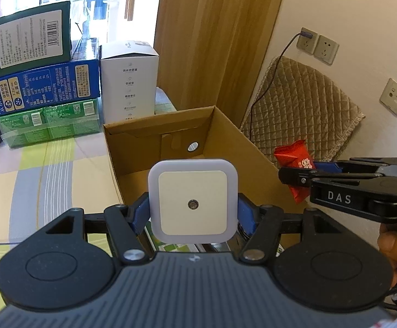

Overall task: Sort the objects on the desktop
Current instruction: 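Lower both items into the cardboard box and open both grippers, then withdraw both grippers from the cardboard box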

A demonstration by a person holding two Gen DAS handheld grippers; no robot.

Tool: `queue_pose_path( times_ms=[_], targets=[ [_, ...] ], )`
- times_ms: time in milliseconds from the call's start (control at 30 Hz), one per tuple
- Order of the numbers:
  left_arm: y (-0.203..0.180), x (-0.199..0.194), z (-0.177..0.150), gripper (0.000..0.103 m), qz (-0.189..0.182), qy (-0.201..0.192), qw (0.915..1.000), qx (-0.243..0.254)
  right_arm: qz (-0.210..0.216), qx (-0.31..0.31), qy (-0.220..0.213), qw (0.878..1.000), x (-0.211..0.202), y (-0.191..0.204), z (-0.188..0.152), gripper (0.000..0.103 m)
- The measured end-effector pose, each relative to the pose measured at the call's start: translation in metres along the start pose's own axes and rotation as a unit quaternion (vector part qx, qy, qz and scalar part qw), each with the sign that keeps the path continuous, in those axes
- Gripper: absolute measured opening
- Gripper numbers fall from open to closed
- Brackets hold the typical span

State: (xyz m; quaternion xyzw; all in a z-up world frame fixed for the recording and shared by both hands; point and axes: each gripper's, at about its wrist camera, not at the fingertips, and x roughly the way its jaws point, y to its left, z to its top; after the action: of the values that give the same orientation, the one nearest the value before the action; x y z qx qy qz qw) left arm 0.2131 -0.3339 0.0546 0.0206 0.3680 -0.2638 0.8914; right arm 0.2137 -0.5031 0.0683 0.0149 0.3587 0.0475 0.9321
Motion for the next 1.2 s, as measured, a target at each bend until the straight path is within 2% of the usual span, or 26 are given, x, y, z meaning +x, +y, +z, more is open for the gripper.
queue_pose_path(
  times_ms=[67,100,167,767,833,867,900,1067,1200],
  targets=[
    [0.002,0.004,0.001,0.06,-0.001,-0.003,1.0,-0.003,0.0,0.001,0.001,1.0,0.002,-0.001,0.0,0.026],
    [0.004,0.006,0.002,0.063,-0.005,-0.005,0.9999,-0.008,0.0,0.002,0.002,1.0,0.003,-0.001,0.0,0.026],
    [0.007,0.01,0.003,0.077,-0.003,-0.007,0.9998,-0.016,0.002,0.003,0.002,1.0,0.003,-0.001,-0.001,0.026],
    [0.026,-0.026,-0.004,0.077,0.031,-0.025,0.9992,0.0,0.026,-0.006,0.005,1.0,0.02,0.016,0.013,0.026],
    [0.03,-0.029,-0.005,0.077,0.036,-0.025,0.9991,-0.002,0.032,-0.005,0.008,0.999,0.025,0.017,0.015,0.036],
    [0.032,-0.03,-0.006,0.077,0.036,-0.024,0.999,-0.003,0.031,-0.001,0.006,0.999,0.025,0.016,0.015,0.05],
    [0.033,-0.03,-0.006,0.077,0.038,-0.023,0.999,-0.004,0.03,0.004,0.002,1.0,0.023,0.015,0.015,0.058],
    [0.036,-0.039,-0.012,0.083,0.044,-0.027,0.9987,-0.001,0.027,0.01,-0.017,0.999,0.002,0.012,0.008,0.063],
    [0.036,-0.052,-0.02,0.09,0.055,-0.035,0.9979,-0.004,0.029,0.018,-0.033,0.999,-0.028,0.012,-0.002,0.076]
  ],
)
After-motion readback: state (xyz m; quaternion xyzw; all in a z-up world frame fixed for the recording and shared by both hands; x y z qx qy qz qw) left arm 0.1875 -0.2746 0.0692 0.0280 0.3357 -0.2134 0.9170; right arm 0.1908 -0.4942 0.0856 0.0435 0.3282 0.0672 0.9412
